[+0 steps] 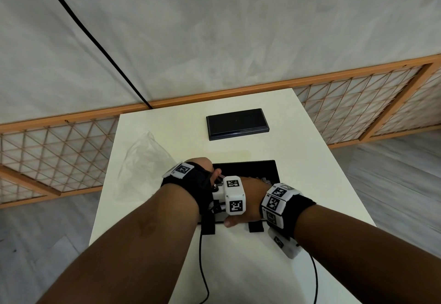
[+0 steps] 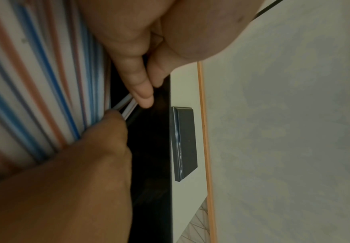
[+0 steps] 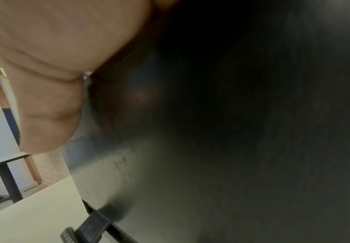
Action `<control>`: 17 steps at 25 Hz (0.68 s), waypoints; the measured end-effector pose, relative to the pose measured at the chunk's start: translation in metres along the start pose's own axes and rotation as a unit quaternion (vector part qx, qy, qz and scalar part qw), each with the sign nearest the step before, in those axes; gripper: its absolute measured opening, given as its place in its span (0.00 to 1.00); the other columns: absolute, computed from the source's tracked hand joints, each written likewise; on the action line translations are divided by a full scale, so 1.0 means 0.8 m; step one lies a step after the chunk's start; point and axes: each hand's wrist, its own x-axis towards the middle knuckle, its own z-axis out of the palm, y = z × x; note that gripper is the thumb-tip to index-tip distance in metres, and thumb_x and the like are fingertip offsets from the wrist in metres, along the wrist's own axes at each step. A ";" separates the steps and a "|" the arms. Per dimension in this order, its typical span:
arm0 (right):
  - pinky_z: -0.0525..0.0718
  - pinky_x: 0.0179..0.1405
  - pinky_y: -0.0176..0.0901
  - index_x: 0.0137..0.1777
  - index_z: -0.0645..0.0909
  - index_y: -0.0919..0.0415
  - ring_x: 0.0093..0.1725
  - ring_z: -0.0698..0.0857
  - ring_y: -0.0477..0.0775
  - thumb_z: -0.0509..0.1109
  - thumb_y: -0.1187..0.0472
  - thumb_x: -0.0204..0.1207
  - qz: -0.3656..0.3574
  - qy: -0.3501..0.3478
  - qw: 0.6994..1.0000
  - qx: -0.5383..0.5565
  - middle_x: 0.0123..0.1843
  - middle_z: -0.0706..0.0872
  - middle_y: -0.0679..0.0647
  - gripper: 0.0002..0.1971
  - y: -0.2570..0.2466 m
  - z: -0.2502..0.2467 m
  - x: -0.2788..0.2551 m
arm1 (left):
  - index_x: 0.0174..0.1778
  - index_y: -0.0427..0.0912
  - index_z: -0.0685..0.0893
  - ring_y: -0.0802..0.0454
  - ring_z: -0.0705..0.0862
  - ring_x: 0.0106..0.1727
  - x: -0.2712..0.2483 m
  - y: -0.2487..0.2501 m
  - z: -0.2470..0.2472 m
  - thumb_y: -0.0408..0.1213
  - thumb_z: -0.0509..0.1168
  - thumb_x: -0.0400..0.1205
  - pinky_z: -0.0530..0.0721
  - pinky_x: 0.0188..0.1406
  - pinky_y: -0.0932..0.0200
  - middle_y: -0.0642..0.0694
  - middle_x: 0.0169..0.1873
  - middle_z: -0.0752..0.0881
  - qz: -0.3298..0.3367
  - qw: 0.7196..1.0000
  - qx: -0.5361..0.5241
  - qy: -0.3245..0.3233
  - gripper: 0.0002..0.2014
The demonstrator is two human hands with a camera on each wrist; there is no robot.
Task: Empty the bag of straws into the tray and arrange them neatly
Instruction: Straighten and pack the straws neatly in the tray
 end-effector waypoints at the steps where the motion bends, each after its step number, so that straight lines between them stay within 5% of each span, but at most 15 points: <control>1: 0.84 0.57 0.58 0.72 0.67 0.34 0.63 0.80 0.57 0.62 0.21 0.54 0.001 0.001 1.000 -0.002 0.64 0.80 0.43 0.43 0.001 0.000 -0.001 | 0.63 0.37 0.87 0.38 0.86 0.59 0.002 -0.002 0.002 0.55 0.49 0.92 0.79 0.61 0.53 0.40 0.42 0.84 -0.004 1.000 -0.002 0.000 0.29; 3: 0.83 0.59 0.54 0.71 0.67 0.38 0.62 0.80 0.57 0.62 0.22 0.55 0.011 -0.004 1.000 -0.014 0.64 0.80 0.46 0.42 0.001 0.000 -0.005 | 0.60 0.39 0.88 0.40 0.83 0.48 0.000 -0.004 -0.002 0.56 0.48 0.92 0.78 0.53 0.54 0.47 0.31 0.76 -0.010 1.000 -0.015 0.011 0.28; 5: 0.82 0.61 0.55 0.68 0.69 0.42 0.63 0.80 0.57 0.60 0.20 0.52 0.038 -0.001 0.999 -0.002 0.63 0.81 0.48 0.44 0.002 0.001 -0.006 | 0.60 0.43 0.89 0.43 0.80 0.43 -0.004 -0.008 -0.009 0.57 0.49 0.92 0.76 0.48 0.56 0.48 0.30 0.76 -0.019 0.998 -0.051 0.032 0.27; 9: 0.84 0.60 0.52 0.68 0.73 0.48 0.61 0.83 0.56 0.65 0.22 0.51 0.070 -0.014 0.997 0.032 0.58 0.81 0.47 0.46 0.002 -0.001 -0.006 | 0.62 0.44 0.89 0.41 0.88 0.56 -0.012 -0.014 -0.007 0.54 0.55 0.91 0.83 0.58 0.55 0.42 0.52 0.91 -0.038 0.977 -0.203 0.053 0.23; 12: 0.86 0.57 0.50 0.64 0.74 0.48 0.56 0.85 0.56 0.75 0.29 0.55 0.078 0.007 0.994 0.073 0.52 0.79 0.46 0.39 0.003 -0.007 -0.019 | 0.58 0.42 0.88 0.39 0.89 0.57 -0.031 -0.004 -0.019 0.60 0.54 0.90 0.80 0.50 0.56 0.42 0.50 0.90 -0.089 0.957 -0.272 0.050 0.26; 15: 0.85 0.62 0.53 0.72 0.73 0.48 0.60 0.84 0.56 0.80 0.32 0.54 0.092 0.021 0.991 0.093 0.61 0.81 0.50 0.46 0.003 -0.009 -0.025 | 0.55 0.37 0.87 0.41 0.91 0.52 -0.044 0.002 -0.043 0.51 0.65 0.86 0.82 0.44 0.60 0.43 0.47 0.89 -0.121 0.897 -0.411 0.104 0.18; 17: 0.84 0.64 0.52 0.74 0.71 0.50 0.62 0.83 0.56 0.82 0.33 0.54 0.097 0.028 0.990 0.096 0.64 0.81 0.52 0.48 -0.002 -0.012 -0.027 | 0.48 0.34 0.85 0.45 0.90 0.43 -0.054 -0.005 -0.057 0.42 0.73 0.74 0.88 0.38 0.60 0.41 0.43 0.91 -0.165 0.855 -0.458 0.180 0.15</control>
